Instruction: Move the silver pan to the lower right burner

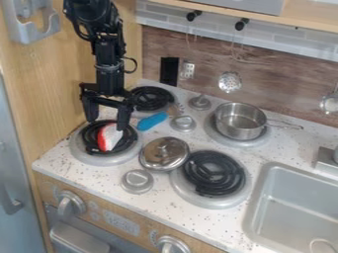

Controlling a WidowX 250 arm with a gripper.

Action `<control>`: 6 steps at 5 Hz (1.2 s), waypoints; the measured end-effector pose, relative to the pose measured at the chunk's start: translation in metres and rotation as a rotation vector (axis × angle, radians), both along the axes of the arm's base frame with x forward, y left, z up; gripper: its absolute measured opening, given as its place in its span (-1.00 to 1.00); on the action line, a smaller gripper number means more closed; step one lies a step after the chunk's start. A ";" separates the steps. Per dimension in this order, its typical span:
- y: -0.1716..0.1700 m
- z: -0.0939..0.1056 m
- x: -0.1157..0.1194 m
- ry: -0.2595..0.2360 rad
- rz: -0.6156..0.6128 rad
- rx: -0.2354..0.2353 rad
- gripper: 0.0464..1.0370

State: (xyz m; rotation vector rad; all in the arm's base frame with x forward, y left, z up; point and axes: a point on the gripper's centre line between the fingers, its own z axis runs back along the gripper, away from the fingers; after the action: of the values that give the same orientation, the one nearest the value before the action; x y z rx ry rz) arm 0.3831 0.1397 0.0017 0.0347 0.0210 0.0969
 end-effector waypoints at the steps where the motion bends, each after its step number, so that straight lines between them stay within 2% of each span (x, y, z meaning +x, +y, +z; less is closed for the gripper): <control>1: -0.003 -0.018 -0.008 0.049 0.000 -0.017 0.92; 2: -0.011 -0.022 -0.007 0.064 -0.028 -0.010 0.92; 4: -0.066 -0.010 0.018 0.038 -0.214 0.069 0.92; 5: -0.094 0.005 0.039 -0.018 -0.316 0.095 0.92; 6: -0.120 0.005 0.048 -0.059 -0.390 0.109 0.92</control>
State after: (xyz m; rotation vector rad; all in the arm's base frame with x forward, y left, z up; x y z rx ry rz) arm 0.4308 0.0194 0.0067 0.1444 -0.0497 -0.2912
